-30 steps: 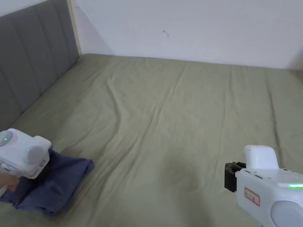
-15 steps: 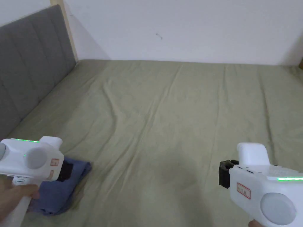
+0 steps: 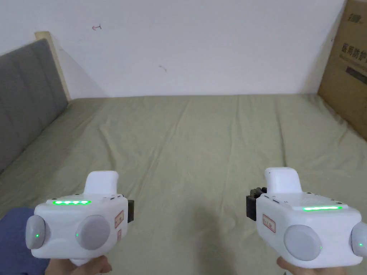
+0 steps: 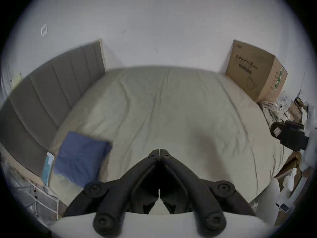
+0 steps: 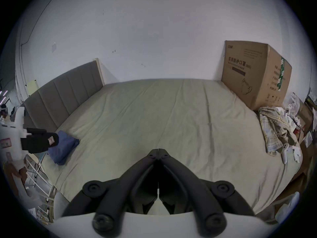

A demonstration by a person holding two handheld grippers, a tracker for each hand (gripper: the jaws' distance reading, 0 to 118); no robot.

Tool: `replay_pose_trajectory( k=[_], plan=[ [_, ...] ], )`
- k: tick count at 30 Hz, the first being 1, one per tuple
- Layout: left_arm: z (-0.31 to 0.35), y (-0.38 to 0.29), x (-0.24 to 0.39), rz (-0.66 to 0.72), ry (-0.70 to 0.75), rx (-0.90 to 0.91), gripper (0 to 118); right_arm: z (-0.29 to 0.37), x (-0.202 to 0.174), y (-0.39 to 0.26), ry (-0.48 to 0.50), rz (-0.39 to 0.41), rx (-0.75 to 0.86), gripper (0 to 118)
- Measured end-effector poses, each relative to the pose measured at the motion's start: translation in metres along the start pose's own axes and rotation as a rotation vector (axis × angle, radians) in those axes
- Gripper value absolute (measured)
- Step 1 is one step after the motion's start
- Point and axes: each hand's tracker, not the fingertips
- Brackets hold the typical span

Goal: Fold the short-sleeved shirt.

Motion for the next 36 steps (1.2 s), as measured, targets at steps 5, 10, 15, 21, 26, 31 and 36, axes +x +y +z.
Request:
replay_pose_trajectory(
  k=[5,10,15,21,26,31,36],
  plan=[
    [0.041,0.035,0.022,0.010,0.033,0.176,0,0.035,0.008,0.036,-0.048,-0.014,0.203,1],
    [0.084,0.062,0.039,-0.025,0.080,0.366,0,0.074,0.008,0.068,-0.090,0.007,0.402,1],
    [0.114,0.070,0.054,-0.052,0.113,0.495,0,0.103,0.000,0.082,-0.132,0.050,0.544,1],
    [0.131,0.059,0.066,-0.086,0.144,0.608,0,0.110,-0.003,0.079,-0.135,0.049,0.559,1],
    [0.135,0.056,0.070,-0.091,0.159,0.619,0,0.106,-0.001,0.076,-0.126,0.032,0.532,1],
    [0.132,0.056,0.065,-0.039,0.132,0.593,0,0.108,-0.003,0.074,-0.132,0.054,0.540,1],
    [0.131,0.056,0.061,-0.033,0.133,0.581,61,0.108,-0.002,0.074,-0.116,0.036,0.540,12]
  ],
)
